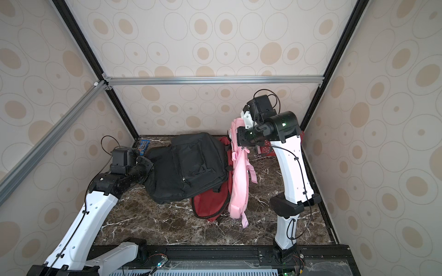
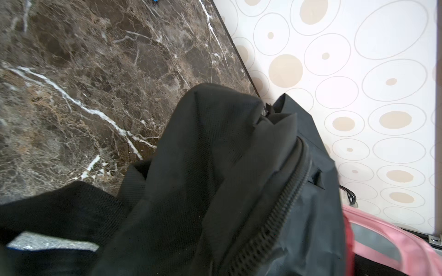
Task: Zip up the backpack
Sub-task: Pick up the backpack from the center of the board, then place the backpack on the backpack.
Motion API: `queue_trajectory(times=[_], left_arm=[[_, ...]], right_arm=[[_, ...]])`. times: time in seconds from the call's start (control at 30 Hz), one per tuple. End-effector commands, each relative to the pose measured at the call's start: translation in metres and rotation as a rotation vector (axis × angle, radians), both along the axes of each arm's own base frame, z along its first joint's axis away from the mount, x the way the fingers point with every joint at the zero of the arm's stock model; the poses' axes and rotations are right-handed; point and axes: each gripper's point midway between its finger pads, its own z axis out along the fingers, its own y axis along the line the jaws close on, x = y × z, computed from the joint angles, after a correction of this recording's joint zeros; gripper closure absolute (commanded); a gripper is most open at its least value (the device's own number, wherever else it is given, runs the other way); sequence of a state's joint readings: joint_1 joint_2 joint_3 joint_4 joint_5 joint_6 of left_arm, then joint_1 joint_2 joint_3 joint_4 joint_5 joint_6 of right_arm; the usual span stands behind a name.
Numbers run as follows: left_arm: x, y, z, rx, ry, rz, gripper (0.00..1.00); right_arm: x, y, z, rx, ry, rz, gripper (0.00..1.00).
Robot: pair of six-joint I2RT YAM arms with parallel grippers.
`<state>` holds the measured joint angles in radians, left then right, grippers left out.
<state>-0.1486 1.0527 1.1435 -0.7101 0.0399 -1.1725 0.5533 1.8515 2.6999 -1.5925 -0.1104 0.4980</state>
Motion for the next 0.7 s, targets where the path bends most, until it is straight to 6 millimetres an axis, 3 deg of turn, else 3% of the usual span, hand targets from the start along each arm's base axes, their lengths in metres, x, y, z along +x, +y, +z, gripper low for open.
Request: queue_trajectory(times=[0.0,0.13,0.23,0.33,0.43,0.53,0.6,0.67], left_arm=[[0.010,-0.005,0.015,-0.028,-0.061,-0.005,1.00],[0.025,-0.015,0.009,-0.088,-0.091,-0.022,1.00],[0.029,-0.023,-0.002,-0.123,-0.094,-0.049,1.00],[0.022,-0.030,-0.022,-0.147,-0.076,-0.072,1.00],[0.009,-0.044,-0.059,-0.212,-0.028,-0.112,1.00],[-0.003,-0.052,-0.097,-0.242,0.003,-0.147,1.00],[-0.009,-0.055,-0.112,-0.240,0.008,-0.177,1.00],[-0.011,-0.057,-0.117,-0.228,0.000,-0.211,1.00]], right_arm=[[-0.048,-0.039,0.030,-0.032,-0.086,-0.042,1.00],[-0.067,-0.064,0.048,-0.046,-0.177,-0.082,1.00],[-0.078,-0.053,0.053,0.023,-0.172,-0.018,1.00],[-0.081,-0.014,0.072,0.226,-0.190,0.106,1.00],[-0.077,0.038,0.091,0.450,-0.143,0.259,1.00],[-0.082,0.090,0.131,0.694,-0.097,0.460,1.00],[-0.086,0.113,0.165,0.881,-0.042,0.572,1.00],[-0.082,0.124,0.176,0.988,0.003,0.624,1.00]])
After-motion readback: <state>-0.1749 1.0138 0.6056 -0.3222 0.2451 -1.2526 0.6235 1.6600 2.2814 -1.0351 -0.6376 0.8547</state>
